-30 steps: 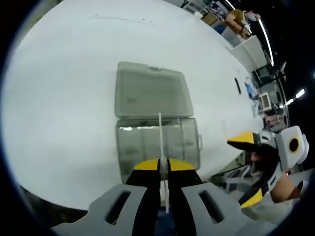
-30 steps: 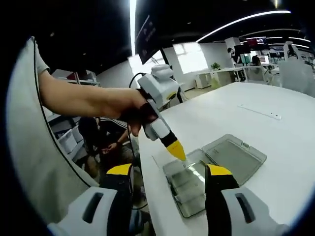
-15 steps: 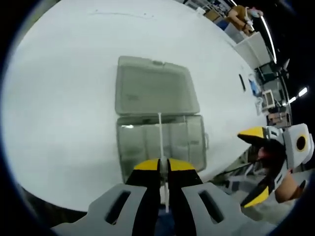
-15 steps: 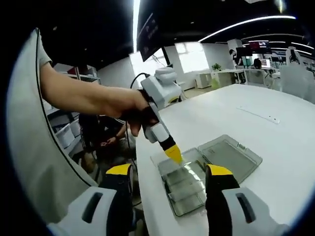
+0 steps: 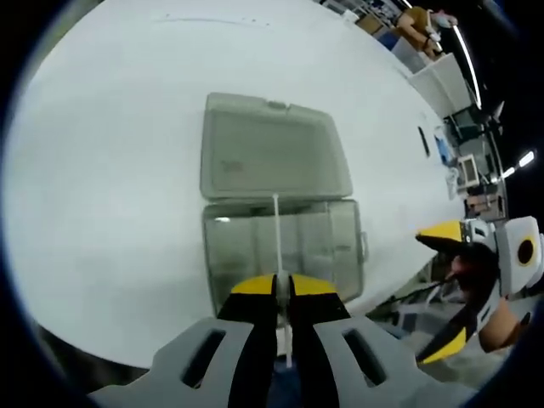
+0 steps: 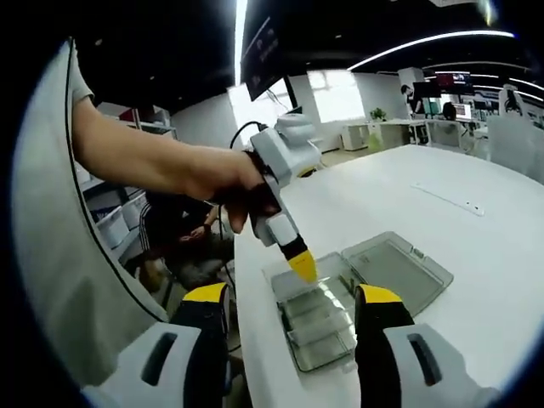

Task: Insert the divider into the dual guide fixture by aligning both edges with the guide slots and pushing it downward to the bottom, including one-sided entry, uneven engagement, binding, and posture correction.

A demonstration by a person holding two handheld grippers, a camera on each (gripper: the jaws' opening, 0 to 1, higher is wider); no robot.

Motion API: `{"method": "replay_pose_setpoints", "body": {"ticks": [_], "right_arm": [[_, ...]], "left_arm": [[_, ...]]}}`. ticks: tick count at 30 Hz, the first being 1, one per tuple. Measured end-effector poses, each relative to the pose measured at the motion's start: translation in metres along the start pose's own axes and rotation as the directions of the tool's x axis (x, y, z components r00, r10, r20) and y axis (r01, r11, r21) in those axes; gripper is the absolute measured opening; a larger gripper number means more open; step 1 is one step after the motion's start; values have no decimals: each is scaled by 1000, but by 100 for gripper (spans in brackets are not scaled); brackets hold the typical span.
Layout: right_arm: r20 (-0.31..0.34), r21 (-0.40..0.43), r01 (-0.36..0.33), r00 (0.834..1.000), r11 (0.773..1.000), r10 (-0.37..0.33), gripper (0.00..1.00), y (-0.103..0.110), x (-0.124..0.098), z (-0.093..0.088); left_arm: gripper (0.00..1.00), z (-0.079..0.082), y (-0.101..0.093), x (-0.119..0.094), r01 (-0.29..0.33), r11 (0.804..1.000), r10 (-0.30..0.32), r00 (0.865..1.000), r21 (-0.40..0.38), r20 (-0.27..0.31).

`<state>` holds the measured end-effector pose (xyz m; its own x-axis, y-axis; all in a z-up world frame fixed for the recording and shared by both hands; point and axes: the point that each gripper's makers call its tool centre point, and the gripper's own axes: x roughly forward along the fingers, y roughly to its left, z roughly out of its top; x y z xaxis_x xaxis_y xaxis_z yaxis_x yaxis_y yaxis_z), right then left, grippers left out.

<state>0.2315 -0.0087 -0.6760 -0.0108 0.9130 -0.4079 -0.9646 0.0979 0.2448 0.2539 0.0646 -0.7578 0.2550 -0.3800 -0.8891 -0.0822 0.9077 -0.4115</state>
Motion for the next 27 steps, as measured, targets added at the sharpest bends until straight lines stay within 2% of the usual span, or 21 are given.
{"method": "replay_pose_setpoints", "body": {"ticks": [27], "right_arm": [[-8,11,15,1000,1000,-15,57,1,-3,-3]], "left_arm": [[1,-2,5,12,-6,999,6,1000,-34,-13]]}}
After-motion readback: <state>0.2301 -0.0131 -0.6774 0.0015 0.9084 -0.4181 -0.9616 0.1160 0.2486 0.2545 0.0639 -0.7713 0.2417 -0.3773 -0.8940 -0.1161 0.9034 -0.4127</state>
